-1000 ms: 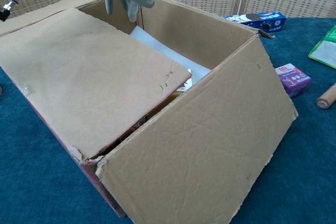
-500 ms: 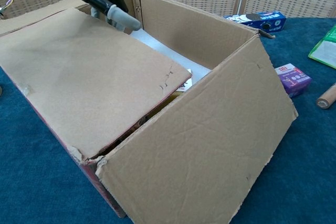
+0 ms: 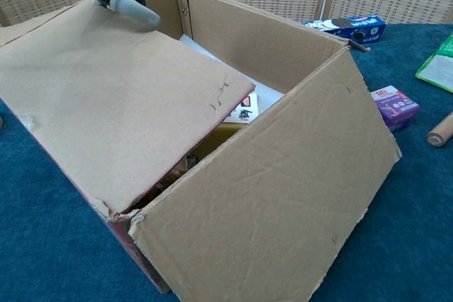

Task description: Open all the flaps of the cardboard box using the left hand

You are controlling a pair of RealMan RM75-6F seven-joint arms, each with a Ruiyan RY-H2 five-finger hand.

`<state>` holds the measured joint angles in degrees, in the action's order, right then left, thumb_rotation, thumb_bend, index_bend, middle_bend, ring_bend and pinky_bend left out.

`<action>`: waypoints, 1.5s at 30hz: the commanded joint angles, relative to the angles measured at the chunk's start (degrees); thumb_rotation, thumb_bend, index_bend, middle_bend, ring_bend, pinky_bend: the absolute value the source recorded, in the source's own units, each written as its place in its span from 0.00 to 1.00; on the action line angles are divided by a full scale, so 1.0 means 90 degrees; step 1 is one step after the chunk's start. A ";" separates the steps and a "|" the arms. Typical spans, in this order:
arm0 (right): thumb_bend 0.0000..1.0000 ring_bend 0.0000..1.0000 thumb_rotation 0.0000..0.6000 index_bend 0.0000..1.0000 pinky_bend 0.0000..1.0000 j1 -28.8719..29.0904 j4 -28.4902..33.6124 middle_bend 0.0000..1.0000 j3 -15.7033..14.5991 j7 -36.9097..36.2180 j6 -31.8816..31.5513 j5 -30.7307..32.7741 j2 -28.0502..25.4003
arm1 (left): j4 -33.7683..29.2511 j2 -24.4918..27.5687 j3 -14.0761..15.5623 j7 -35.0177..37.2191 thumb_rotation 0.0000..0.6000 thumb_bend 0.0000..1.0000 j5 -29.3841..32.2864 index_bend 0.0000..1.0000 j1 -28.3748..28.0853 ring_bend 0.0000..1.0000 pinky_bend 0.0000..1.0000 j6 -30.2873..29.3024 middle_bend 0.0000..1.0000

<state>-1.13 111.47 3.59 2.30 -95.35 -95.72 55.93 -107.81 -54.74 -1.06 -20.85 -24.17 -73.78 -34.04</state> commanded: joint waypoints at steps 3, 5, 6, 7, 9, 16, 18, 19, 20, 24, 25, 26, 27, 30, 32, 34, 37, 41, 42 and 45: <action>0.14 0.00 1.00 0.00 0.02 -0.0019 0.0016 0.00 -0.0023 0.0017 -0.0031 -0.0070 0.0000 | -0.0217 0.0315 -0.0043 0.0350 0.41 0.00 -0.0190 0.57 0.0168 0.45 0.52 0.0114 0.66; 0.14 0.00 1.00 0.00 0.02 -0.0027 0.0014 0.00 -0.0029 0.0024 -0.0046 -0.0094 0.0001 | -0.0323 0.0494 -0.0128 0.0545 0.41 0.00 -0.0361 0.57 0.0281 0.45 0.53 0.0160 0.66; 0.14 0.00 1.00 0.00 0.02 -0.0030 0.0015 0.00 -0.0030 0.0028 -0.0051 -0.0101 0.0002 | -0.0382 0.0593 -0.0183 0.0647 0.41 0.00 -0.0450 0.57 0.0345 0.45 0.53 0.0170 0.66; 0.14 0.00 1.00 0.00 0.02 -0.0035 0.0014 0.00 -0.0032 0.0031 -0.0058 -0.0108 0.0001 | -0.0437 0.0686 -0.0238 0.0741 0.41 0.00 -0.0553 0.57 0.0410 0.45 0.53 0.0179 0.66; 0.14 0.00 1.00 0.00 0.02 -0.0041 0.0015 0.00 -0.0035 0.0034 -0.0067 -0.0118 0.0003 | -0.0524 0.0855 -0.0332 0.0913 0.42 0.00 -0.0745 0.57 0.0530 0.45 0.53 0.0217 0.66; 0.14 0.00 1.00 0.00 0.02 -0.0062 0.0036 0.00 -0.0067 0.0098 -0.0095 -0.0221 0.0020 | -0.0911 0.1599 -0.0843 0.1845 0.41 0.00 -0.1450 0.57 0.1078 0.45 0.53 0.0607 0.66; 0.14 0.00 1.00 0.00 0.02 -0.0061 0.0039 0.00 -0.0075 0.0135 -0.0084 -0.0239 0.0031 | -0.0962 0.1733 -0.0971 0.2045 0.41 0.00 -0.1755 0.57 0.1270 0.46 0.53 0.0649 0.66; 0.14 0.00 1.00 0.00 0.02 -0.0060 0.0041 0.00 -0.0077 0.0153 -0.0079 -0.0247 0.0036 | -0.1001 0.1791 -0.1036 0.2176 0.41 0.00 -0.1852 0.57 0.1355 0.46 0.53 0.0686 0.66; 0.14 0.00 1.00 0.00 0.02 -0.0059 0.0043 0.00 -0.0079 0.0164 -0.0075 -0.0251 0.0041 | -0.1028 0.1826 -0.1089 0.2287 0.41 0.00 -0.1904 0.57 0.1411 0.46 0.53 0.0726 0.66; 0.14 0.00 1.00 0.00 0.02 -0.0054 0.0050 0.00 -0.0085 0.0225 -0.0061 -0.0279 0.0064 | -0.1126 0.2074 -0.1394 0.2839 0.40 0.00 -0.2288 0.57 0.1729 0.46 0.53 0.0982 0.66; 0.14 0.00 1.00 0.00 0.02 -0.0054 0.0052 0.00 -0.0086 0.0243 -0.0058 -0.0286 0.0071 | -0.1147 0.2141 -0.1459 0.2943 0.40 0.00 -0.2414 0.57 0.1814 0.46 0.53 0.1030 0.67; 0.14 0.00 1.00 0.00 0.02 -0.0052 0.0056 0.00 -0.0086 0.0264 -0.0055 -0.0293 0.0080 | -0.1189 0.2228 -0.1549 0.3108 0.40 0.00 -0.2552 0.57 0.1922 0.46 0.53 0.1109 0.67; 0.14 0.00 1.00 0.00 0.02 -0.0050 0.0058 0.00 -0.0088 0.0281 -0.0049 -0.0300 0.0088 | -0.1246 0.2318 -0.1617 0.3274 0.41 0.00 -0.2623 0.57 0.2008 0.46 0.53 0.1219 0.68; 0.14 0.00 1.00 0.00 0.02 -0.0046 0.0066 0.00 -0.0093 0.0326 -0.0029 -0.0301 0.0105 | -0.1340 0.2560 -0.1840 0.3653 0.41 0.00 -0.2889 0.56 0.2227 0.46 0.53 0.1478 0.69; 0.14 0.00 1.00 0.00 0.02 -0.0047 0.0068 0.00 -0.0097 0.0355 -0.0024 -0.0309 0.0113 | -0.1385 0.2658 -0.2026 0.3966 0.41 0.00 -0.3076 0.56 0.2410 0.47 0.53 0.1586 0.69; 0.14 0.00 1.00 0.00 0.02 -0.0052 0.0073 0.00 -0.0109 0.0378 -0.0022 -0.0332 0.0121 | -0.1458 0.2802 -0.2305 0.4517 0.41 0.00 -0.3205 0.56 0.2656 0.47 0.53 0.1820 0.69; 0.14 0.00 1.00 0.00 0.02 -0.0055 0.0080 0.00 -0.0111 0.0395 -0.0025 -0.0343 0.0127 | -0.1441 0.2962 -0.2773 0.5175 0.41 0.00 -0.3520 0.56 0.3004 0.47 0.53 0.2194 0.69; 0.14 0.00 1.00 0.00 0.02 -0.0052 0.0082 0.00 -0.0107 0.0406 -0.0021 -0.0343 0.0133 | -0.1378 0.3081 -0.3388 0.5844 0.41 0.00 -0.4010 0.56 0.3532 0.47 0.53 0.2446 0.69; 0.14 0.00 1.00 0.00 0.02 -0.0051 0.0081 0.00 -0.0107 0.0411 -0.0018 -0.0341 0.0135 | -0.1365 0.3104 -0.3510 0.5963 0.41 0.00 -0.4112 0.56 0.3637 0.47 0.53 0.2486 0.69; 0.14 0.00 1.00 0.00 0.02 -0.0047 0.0082 0.00 -0.0106 0.0425 -0.0008 -0.0343 0.0140 | -0.1336 0.3162 -0.3822 0.6241 0.40 0.00 -0.4418 0.56 0.3913 0.47 0.53 0.2608 0.70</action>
<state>-1.56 112.20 2.63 6.13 -95.41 -98.81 57.19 -120.08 -27.07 -33.63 33.55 -62.13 -40.26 -11.83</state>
